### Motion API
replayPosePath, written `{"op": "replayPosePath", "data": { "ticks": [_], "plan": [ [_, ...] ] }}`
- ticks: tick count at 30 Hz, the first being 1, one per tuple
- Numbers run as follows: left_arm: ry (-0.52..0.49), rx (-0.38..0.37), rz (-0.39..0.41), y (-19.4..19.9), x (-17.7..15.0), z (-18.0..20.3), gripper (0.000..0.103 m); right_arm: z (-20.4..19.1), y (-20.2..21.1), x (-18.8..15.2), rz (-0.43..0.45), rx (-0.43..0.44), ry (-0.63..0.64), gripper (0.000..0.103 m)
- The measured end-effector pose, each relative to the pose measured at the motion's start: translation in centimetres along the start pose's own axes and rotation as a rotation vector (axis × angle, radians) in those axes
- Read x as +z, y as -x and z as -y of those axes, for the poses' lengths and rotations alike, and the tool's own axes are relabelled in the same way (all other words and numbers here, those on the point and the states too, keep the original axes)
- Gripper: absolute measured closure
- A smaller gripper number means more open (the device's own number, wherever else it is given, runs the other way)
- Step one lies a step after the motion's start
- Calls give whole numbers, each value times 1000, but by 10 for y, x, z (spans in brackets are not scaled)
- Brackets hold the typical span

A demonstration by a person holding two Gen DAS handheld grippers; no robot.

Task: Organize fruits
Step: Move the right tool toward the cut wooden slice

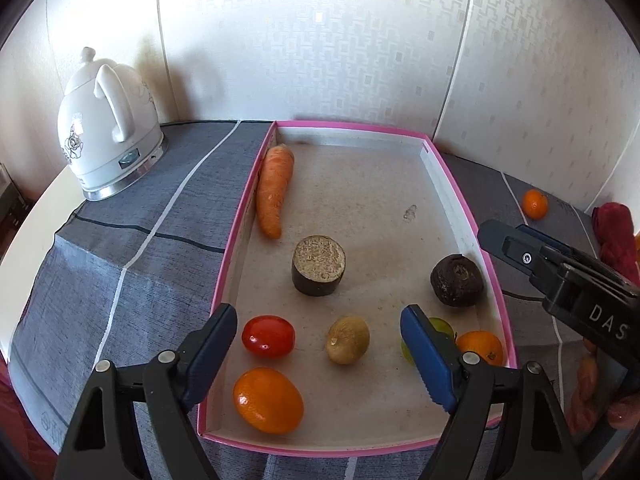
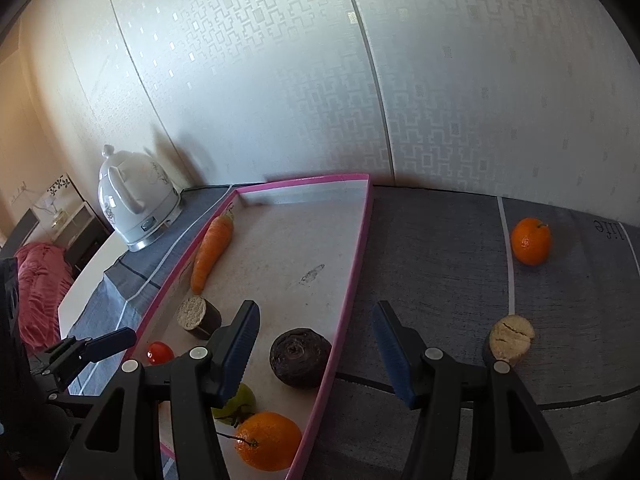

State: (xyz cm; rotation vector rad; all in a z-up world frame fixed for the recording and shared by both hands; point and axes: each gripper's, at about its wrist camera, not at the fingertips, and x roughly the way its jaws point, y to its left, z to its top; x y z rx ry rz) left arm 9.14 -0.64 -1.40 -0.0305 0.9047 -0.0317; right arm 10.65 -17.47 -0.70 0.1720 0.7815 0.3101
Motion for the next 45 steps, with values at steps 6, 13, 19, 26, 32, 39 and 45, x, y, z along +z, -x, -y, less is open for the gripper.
{"op": "replayPosePath", "data": {
  "ticks": [6, 13, 19, 26, 32, 39, 45],
  "plan": [
    [-9, 10, 3, 0, 0, -1, 18, -11, -1, -3, 9, 5, 43, 43],
    [-9, 18, 0, -1, 1, 0, 17, -22, 1, -5, 22, 5, 92, 44],
    [-15, 19, -3, -2, 3, 4, 14, -20, 1, -8, 4, 1, 92, 44],
    [-19, 16, -11, -4, 5, 10, 14, -12, 9, -11, 8, -28, 71, 44],
    [-31, -23, -14, -4, 8, 23, 14, 11, 21, -13, 15, -57, 28, 44],
    [-76, -41, 5, -2, 10, 46, 14, 40, 34, -14, 28, -102, -28, 44],
    [-118, -83, 17, -1, 9, 68, 11, 63, 44, -12, 36, -139, -70, 44]
  ]
}}
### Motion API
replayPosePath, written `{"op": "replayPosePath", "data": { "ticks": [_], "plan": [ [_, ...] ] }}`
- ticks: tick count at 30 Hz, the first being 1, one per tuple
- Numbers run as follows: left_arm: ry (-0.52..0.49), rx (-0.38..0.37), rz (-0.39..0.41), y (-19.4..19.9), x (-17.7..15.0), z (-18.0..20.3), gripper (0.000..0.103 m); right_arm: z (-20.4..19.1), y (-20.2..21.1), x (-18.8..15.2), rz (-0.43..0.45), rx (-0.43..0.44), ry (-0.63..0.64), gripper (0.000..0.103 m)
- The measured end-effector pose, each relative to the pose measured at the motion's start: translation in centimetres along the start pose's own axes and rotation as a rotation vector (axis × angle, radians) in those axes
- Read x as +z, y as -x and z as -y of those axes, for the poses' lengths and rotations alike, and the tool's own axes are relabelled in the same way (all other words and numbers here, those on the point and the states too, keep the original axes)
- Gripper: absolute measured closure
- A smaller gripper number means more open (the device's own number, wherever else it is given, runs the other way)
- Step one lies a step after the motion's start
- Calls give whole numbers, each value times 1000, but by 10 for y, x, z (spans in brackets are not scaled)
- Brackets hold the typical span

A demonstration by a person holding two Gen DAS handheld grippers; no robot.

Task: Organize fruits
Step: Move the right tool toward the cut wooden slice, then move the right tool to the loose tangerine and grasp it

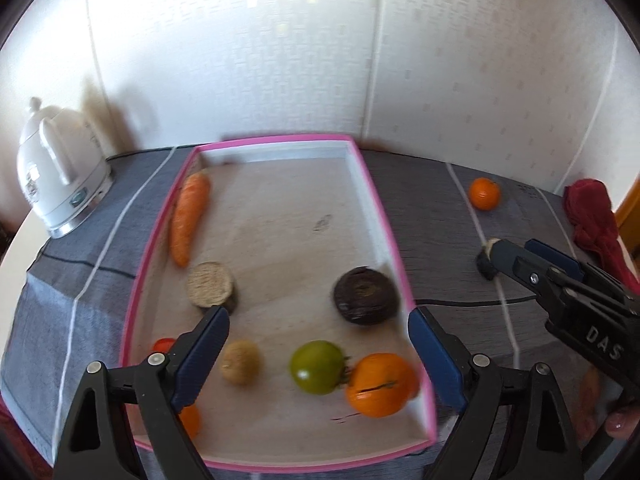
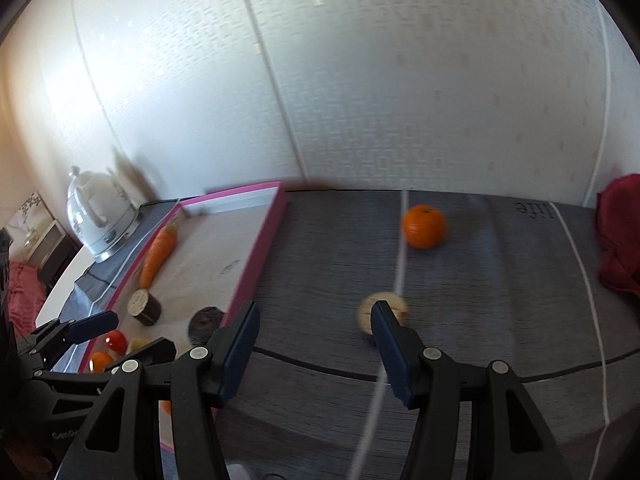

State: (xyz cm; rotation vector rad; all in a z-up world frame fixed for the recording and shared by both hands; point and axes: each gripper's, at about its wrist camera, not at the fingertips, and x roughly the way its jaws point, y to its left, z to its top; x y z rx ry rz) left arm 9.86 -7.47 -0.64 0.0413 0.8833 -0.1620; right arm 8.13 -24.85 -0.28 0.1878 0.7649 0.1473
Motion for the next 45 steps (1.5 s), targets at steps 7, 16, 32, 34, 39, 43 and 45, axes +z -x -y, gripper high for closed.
{"op": "replayPosePath", "data": {
  "ticks": [7, 16, 32, 34, 39, 43, 45],
  "plan": [
    [-80, -68, 0, -7, 2, 34, 8, 38, 8, 12, 7, -87, -82, 44],
    [-168, -144, 5, -27, 8, 76, 8, 78, 14, 18, 1, -200, -159, 44],
    [-207, -201, -9, -49, 16, 109, 20, 96, 13, 17, -32, -247, -211, 44],
    [-225, -197, 9, -51, 18, 115, 20, 95, 11, 18, -31, -252, -206, 44],
    [-238, -208, 4, -58, 21, 123, 22, 93, -1, 26, -17, -223, -174, 45],
    [-220, -205, -13, -63, 23, 121, 27, 88, -12, 40, 11, -202, -112, 49],
    [-208, -189, -18, -64, 24, 118, 28, 87, -18, 46, 17, -171, -98, 49]
  ]
}}
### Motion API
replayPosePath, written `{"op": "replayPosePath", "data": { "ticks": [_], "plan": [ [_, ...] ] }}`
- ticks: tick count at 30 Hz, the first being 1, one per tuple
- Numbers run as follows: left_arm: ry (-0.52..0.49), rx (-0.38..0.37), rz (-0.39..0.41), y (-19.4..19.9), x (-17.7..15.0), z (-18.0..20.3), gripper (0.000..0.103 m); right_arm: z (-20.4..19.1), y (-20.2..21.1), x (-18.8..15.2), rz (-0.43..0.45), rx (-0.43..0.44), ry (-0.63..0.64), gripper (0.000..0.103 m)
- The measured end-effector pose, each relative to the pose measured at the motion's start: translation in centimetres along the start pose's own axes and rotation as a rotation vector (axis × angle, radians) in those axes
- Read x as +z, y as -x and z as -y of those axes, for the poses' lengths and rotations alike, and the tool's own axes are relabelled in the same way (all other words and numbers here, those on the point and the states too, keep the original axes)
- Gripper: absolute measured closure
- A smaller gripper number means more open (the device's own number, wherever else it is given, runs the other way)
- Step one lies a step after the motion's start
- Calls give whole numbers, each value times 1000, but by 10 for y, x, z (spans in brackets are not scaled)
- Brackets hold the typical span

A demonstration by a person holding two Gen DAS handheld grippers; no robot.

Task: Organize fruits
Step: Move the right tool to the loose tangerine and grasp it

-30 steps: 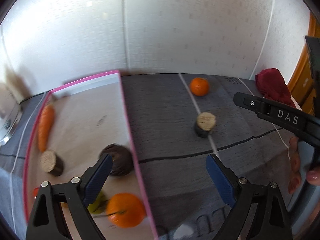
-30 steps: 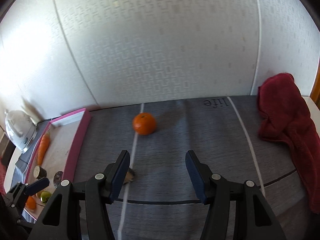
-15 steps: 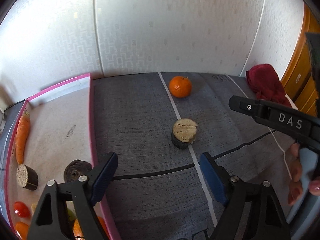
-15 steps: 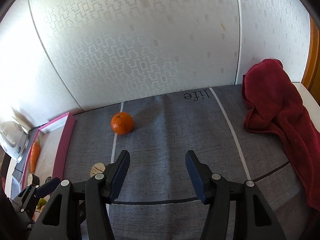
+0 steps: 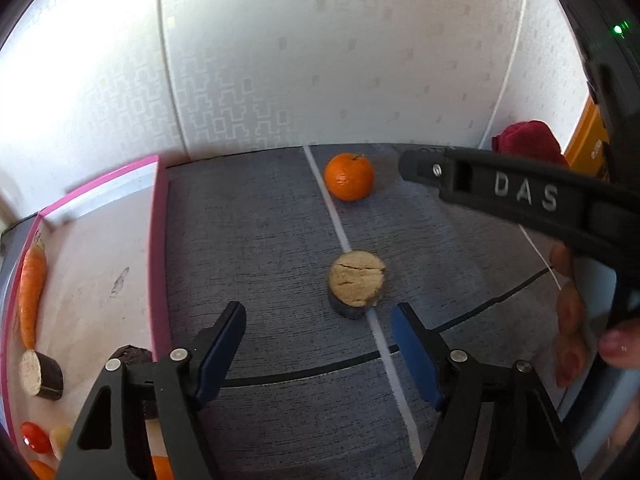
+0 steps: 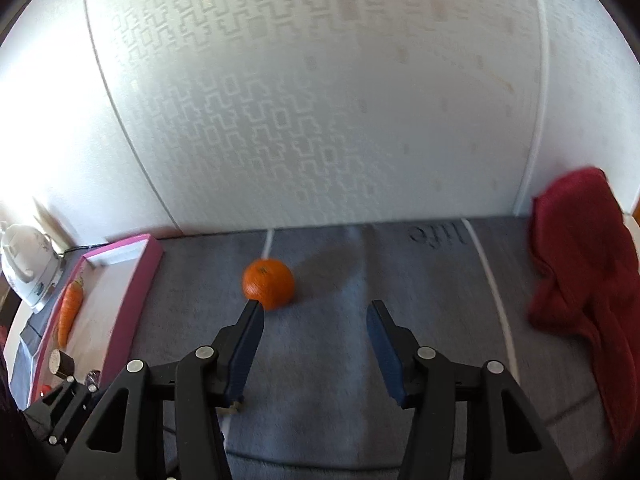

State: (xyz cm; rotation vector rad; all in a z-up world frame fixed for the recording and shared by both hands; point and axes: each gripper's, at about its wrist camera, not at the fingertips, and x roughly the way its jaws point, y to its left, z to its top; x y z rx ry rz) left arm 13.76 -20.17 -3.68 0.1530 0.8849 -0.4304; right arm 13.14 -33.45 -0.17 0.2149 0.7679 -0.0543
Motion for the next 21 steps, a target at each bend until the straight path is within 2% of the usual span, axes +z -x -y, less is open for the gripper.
{"op": "replayPosePath", "data": {
  "ticks": [2, 4, 5, 9, 14, 19, 21],
  "plan": [
    [6, 14, -3, 1, -1, -3, 29, -2, -6, 3, -13, 30, -7, 49],
    [4, 35, -9, 1, -2, -4, 35, -3, -13, 5, -34, 38, -12, 49],
    [1, 46, -10, 2, -3, -5, 36, -5, -18, 6, -42, 35, -4, 53],
    [-15, 61, -7, 5, -7, -3, 36, -12, -34, 8, -57, 25, 41, 55],
    [-27, 74, 3, 6, -9, -1, 36, -22, -52, 8, -84, 61, 56, 55],
    [-17, 75, -11, 3, -11, -3, 36, -37, -64, 9, -72, 56, 95, 55],
    [-6, 73, -13, 4, -12, -3, 36, -42, -72, 8, -85, 54, 96, 59]
  ]
}}
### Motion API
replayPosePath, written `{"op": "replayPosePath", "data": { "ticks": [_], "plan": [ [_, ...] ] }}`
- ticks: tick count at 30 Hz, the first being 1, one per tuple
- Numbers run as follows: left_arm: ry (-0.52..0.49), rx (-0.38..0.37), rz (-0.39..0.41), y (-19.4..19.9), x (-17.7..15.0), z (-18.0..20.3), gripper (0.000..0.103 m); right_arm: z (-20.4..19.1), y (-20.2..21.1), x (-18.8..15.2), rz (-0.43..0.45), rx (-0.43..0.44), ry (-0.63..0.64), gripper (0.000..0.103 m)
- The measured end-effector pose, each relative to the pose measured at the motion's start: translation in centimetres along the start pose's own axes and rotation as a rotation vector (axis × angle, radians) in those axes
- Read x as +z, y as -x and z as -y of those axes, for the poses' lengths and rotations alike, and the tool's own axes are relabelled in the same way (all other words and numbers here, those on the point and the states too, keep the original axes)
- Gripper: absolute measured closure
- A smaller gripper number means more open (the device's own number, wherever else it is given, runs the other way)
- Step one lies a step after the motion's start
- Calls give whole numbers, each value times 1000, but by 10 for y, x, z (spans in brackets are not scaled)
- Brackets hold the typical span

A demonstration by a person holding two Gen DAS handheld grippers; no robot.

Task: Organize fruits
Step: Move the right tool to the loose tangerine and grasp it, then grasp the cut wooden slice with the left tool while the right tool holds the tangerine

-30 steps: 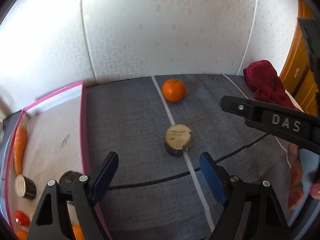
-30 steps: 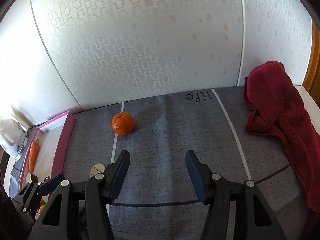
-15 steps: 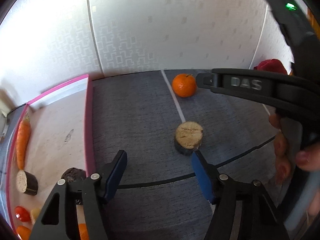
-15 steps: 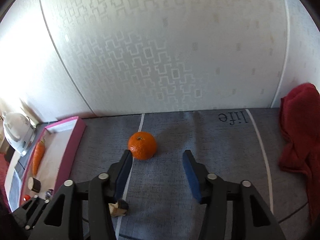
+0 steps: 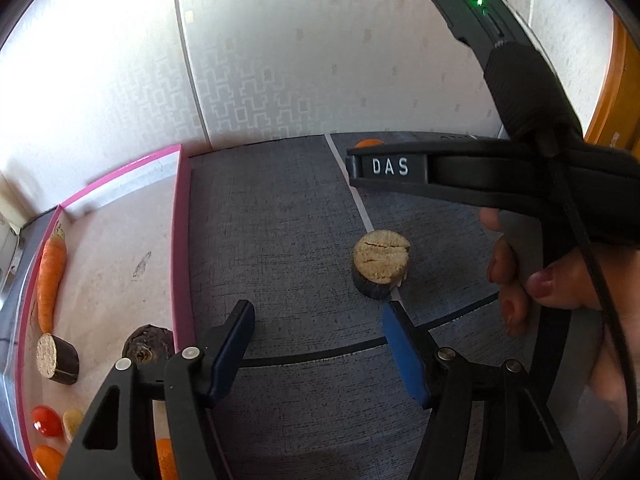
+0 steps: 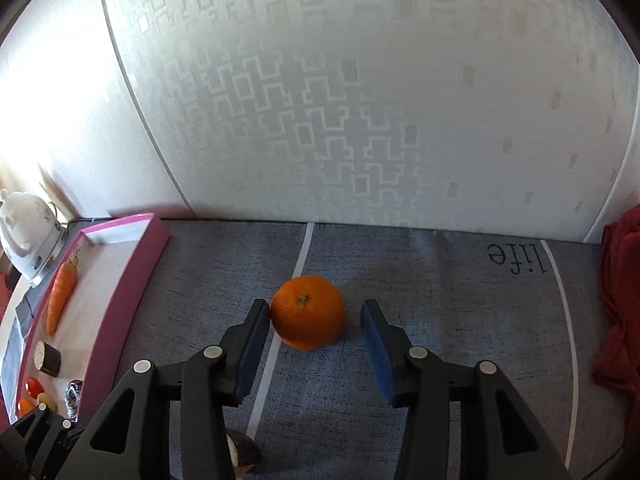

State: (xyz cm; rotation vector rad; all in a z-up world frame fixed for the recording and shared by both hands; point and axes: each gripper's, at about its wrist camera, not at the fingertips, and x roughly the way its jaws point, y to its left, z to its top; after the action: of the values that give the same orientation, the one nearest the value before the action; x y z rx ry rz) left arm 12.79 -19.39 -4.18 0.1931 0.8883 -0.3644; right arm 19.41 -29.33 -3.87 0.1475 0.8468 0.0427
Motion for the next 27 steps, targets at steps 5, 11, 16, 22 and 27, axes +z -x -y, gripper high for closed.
{"op": "replayPosePath", "data": {
  "ticks": [5, 11, 16, 22, 27],
  "plan": [
    [13, -3, 6, 2, 1, -3, 36, -1, -7, -3, -10, -2, -4, 64],
    [19, -16, 10, -1, 5, -6, 36, 7, -1, -9, -6, -60, -28, 64],
    [5, -22, 10, -3, 7, 0, 35, 17, 4, -14, -7, -108, -54, 64],
    [-4, -39, 2, -4, 7, 5, 31, 33, 13, -19, -6, -134, -110, 64],
    [-21, -61, 1, -5, 6, 12, 29, 41, 24, -23, -7, -152, -171, 64]
  ]
}}
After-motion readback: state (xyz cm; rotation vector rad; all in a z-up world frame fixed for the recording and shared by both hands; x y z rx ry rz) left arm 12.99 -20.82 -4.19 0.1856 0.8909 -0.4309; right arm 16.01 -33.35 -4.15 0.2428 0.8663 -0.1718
